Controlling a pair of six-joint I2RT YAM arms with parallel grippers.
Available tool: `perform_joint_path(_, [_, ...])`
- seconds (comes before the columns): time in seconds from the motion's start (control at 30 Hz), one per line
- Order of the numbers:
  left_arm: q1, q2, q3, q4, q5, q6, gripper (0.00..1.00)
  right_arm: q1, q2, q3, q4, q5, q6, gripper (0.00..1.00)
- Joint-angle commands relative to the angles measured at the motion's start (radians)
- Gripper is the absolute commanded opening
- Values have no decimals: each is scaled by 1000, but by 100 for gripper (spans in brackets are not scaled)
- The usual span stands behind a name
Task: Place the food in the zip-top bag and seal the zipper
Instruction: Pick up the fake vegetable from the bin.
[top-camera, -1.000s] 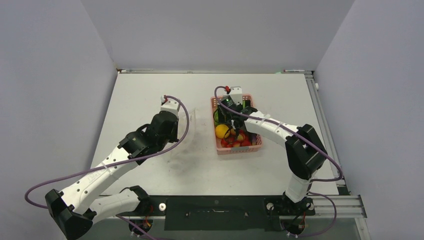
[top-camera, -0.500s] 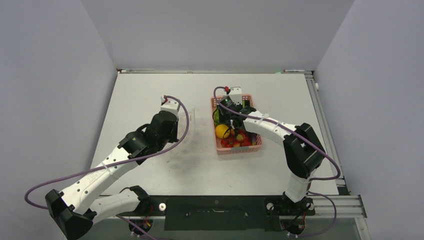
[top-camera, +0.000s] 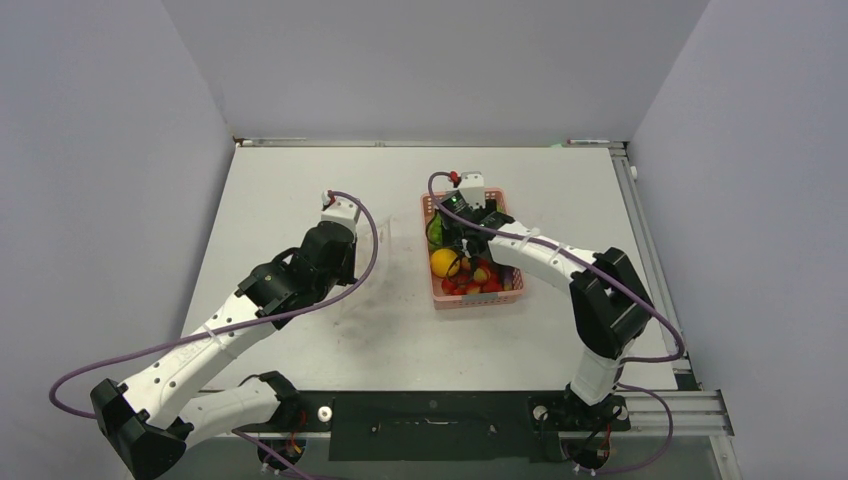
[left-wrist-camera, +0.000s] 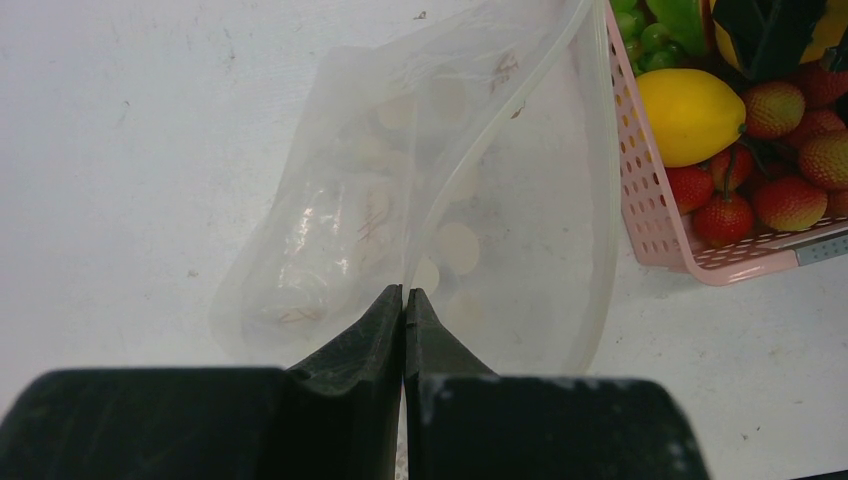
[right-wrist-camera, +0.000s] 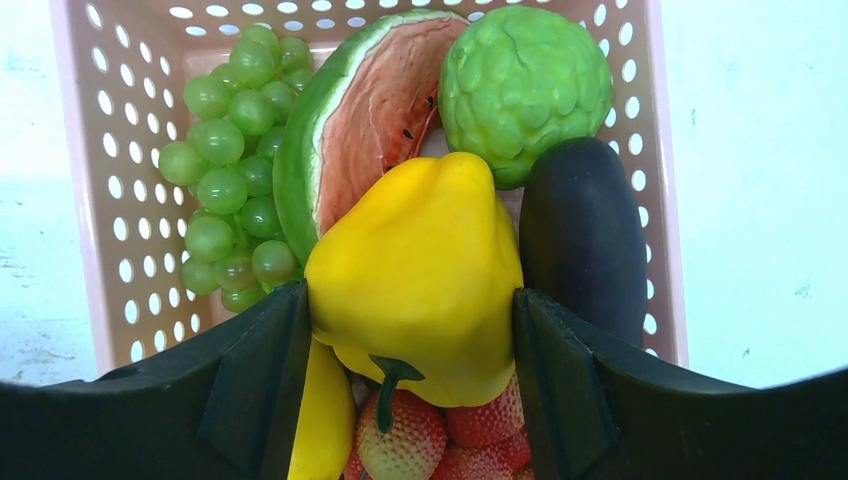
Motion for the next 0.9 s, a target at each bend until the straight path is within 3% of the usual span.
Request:
perform_joint_path(0.0, [8, -11, 1, 46, 7, 11, 0, -5, -99, 19, 15, 15, -18, 35])
perform_joint_path(0.33, [9, -3, 2, 50, 14, 14, 0, 22, -243, -24, 49, -59, -44, 33])
perform_joint_path(0.87, [16, -1, 1, 51, 31, 14, 0, 107, -474, -104, 160, -526, -128, 33])
